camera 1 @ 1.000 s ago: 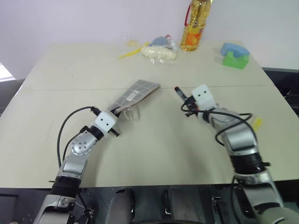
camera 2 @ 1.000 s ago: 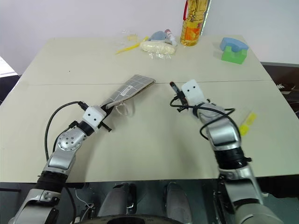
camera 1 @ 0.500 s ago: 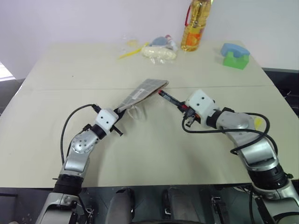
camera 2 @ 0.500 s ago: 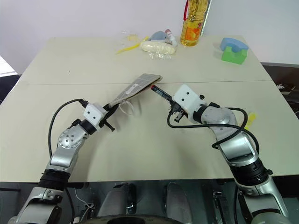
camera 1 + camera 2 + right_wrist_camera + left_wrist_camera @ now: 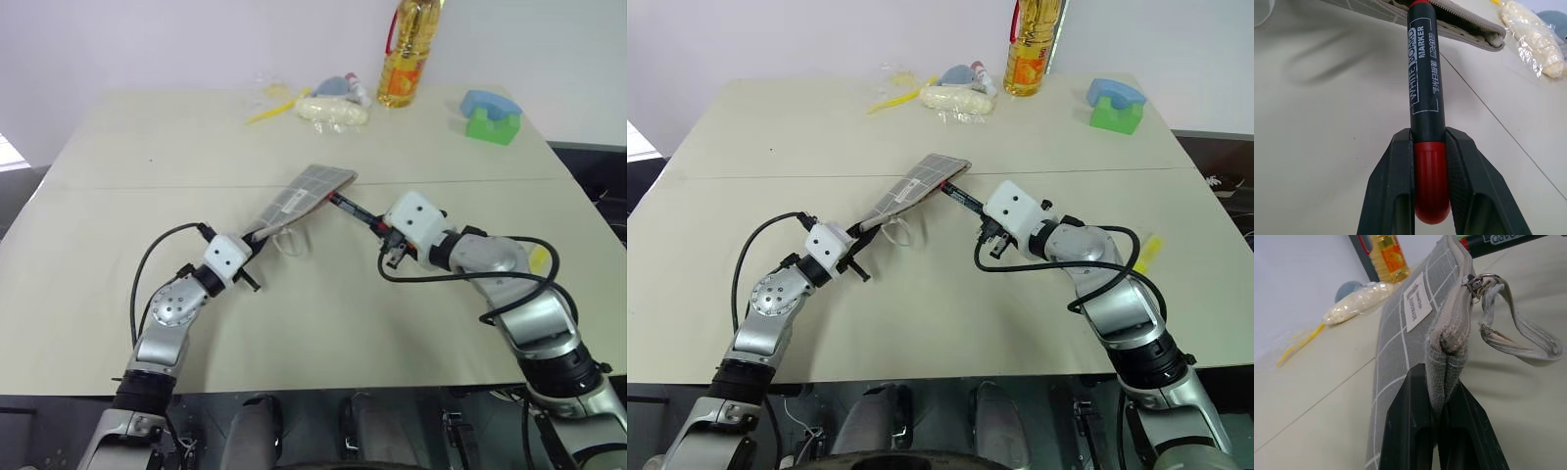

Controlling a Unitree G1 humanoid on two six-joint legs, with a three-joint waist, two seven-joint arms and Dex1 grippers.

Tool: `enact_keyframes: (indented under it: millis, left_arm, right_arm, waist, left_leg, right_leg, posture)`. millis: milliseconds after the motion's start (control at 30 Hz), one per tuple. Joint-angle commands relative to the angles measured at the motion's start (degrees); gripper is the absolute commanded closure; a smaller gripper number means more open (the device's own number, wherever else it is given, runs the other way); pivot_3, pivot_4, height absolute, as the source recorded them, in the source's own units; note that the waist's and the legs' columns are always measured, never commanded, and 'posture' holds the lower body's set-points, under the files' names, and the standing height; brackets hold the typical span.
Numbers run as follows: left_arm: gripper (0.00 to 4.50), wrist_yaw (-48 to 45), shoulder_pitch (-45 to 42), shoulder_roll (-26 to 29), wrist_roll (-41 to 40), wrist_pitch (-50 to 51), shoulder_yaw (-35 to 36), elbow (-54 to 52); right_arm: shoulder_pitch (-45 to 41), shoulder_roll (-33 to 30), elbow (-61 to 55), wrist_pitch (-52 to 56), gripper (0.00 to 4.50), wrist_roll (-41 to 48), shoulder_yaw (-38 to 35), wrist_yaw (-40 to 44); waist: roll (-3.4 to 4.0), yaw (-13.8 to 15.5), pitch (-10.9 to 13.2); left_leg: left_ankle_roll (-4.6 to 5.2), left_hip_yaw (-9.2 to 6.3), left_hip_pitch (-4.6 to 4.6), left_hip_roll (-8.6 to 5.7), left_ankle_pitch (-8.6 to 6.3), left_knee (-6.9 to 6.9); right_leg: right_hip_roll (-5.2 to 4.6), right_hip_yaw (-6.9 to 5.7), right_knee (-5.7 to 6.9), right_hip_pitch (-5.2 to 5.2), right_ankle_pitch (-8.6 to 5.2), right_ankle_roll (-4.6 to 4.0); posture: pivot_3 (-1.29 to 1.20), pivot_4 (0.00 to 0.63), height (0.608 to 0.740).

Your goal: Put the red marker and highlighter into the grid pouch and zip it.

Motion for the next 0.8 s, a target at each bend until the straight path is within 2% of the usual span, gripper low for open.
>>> enact_keyframes:
  millis: [33, 433, 633, 800]
  left_arm:
    - [4.50, -1.7, 0.3, 0.8, -0.4, -2.1, -0.7, -2.5]
    - [4.50, -4.7, 0.8, 2.0, -2.1, -1.8, 0.0, -2.3]
    - [4.50, -7.3, 1.7, 2.3, -4.3, -0.4, -0.4, -3.5]
    - [4.50, -7.1, 1.8, 1.8, -5.5, 1.4, 0.6, -3.8]
  right_arm:
    - [-1.8, -2.0, -1.4, -2.5, 4.17, -2.0, 1.1, 1.4]
    - [-2.8, -3.0, -1.1, -4.8, 4.17, -5.2, 2.2, 3.3]
    - [-2.9, -6.6, 2.6, -7.3, 4.17, -9.4, 2.4, 2.9]
    - [-2.3, -6.3, 3.7, -6.9, 4.17, -8.4, 0.0, 3.4]
  waist:
    - [0.00, 0.0, 0.0]
    - [0.00, 0.0, 0.0]
    - [0.00, 0.0, 0.0]
    - [0.00, 0.0, 0.0]
  left_leg:
    - [0.00, 0.00, 0.00, 0.00, 0.00, 0.00]
    - [0.00, 0.00, 0.00, 0.00, 0.00, 0.01]
    - [0.00, 0.00, 0.00, 0.00, 0.00, 0.02]
    - [0.00, 0.00, 0.01, -0.01, 0.00, 0.02]
  right_leg:
    - [0.00, 0.00, 0.00, 0.00, 0.00, 0.00]
    - [0.00, 0.00, 0.00, 0.00, 0.00, 0.00]
    - [-0.01, 0.00, 0.00, 0.01, 0.00, 0.00]
    - [-0.01, 0.00, 0.01, 0.02, 0.00, 0.00]
  posture:
    - [0.00, 0.150, 0.740]
    - [0.00, 0.150, 0.740]
    - [0.00, 0.150, 0.740]
    - [0.00, 0.150, 0.740]
